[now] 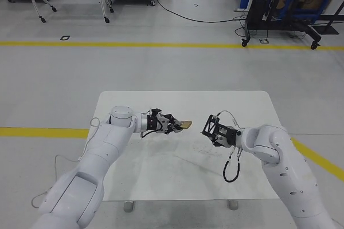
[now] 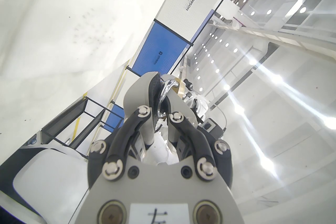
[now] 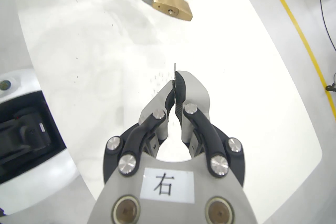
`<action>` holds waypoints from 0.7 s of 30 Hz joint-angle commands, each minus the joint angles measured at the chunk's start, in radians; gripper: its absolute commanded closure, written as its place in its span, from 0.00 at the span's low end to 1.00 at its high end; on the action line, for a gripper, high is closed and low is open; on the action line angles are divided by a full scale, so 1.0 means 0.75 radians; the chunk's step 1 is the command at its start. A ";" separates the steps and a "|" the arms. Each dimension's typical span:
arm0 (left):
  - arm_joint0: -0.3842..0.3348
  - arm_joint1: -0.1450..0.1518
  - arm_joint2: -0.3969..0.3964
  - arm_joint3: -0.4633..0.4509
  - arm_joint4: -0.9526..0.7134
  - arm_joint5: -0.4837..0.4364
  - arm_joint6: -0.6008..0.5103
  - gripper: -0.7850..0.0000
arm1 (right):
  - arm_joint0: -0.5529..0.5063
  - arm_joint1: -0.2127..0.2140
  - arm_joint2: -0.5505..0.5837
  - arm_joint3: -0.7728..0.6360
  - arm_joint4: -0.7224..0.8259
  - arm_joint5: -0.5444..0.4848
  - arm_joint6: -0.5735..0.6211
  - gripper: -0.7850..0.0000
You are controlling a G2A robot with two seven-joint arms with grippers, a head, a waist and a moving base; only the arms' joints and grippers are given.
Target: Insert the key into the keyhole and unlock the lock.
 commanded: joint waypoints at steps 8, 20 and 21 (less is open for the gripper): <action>0.009 0.005 0.032 -0.032 0.062 -0.084 -0.123 1.00 | 0.158 -0.027 -0.201 0.096 -0.065 0.067 0.029 1.00; 0.004 0.005 0.033 -0.026 0.064 -0.085 -0.125 1.00 | 0.219 -0.030 -0.273 0.111 -0.025 0.040 0.036 1.00; 0.003 0.005 0.032 -0.023 0.064 -0.081 -0.113 1.00 | 0.217 -0.029 -0.276 0.102 -0.017 0.023 0.031 1.00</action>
